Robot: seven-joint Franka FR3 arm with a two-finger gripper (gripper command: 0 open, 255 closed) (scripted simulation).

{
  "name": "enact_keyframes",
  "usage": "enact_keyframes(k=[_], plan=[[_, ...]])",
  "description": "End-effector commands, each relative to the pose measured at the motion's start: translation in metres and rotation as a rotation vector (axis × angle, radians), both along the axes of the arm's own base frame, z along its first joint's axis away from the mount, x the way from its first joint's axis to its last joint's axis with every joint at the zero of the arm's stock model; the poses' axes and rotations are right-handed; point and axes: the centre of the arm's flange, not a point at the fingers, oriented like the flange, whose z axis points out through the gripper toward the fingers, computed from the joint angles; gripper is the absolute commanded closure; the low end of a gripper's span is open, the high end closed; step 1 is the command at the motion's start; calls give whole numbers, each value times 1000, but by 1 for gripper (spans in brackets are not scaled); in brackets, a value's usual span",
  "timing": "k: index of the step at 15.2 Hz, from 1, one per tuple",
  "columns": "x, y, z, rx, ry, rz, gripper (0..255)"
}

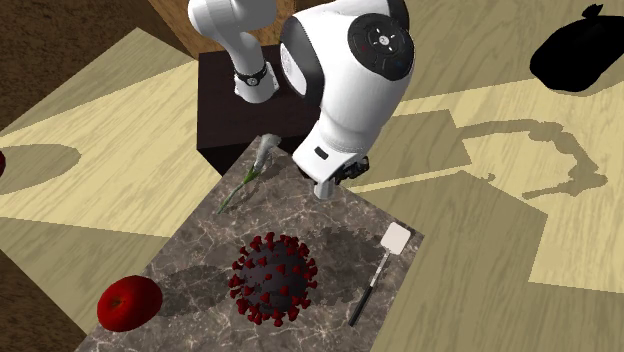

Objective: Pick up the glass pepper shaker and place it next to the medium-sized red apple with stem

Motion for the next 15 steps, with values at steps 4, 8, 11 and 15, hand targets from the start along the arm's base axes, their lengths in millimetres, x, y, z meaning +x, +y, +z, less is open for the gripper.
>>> enact_keyframes(k=[4, 8, 11, 15], plan=[[-1, 0, 27, 0, 0, 0, 255], [-1, 0, 48, 0, 0, 0, 255], [-1, 0, 64, 0, 0, 0, 255], [9, -24, 70, 0, 0, 0, 255]])
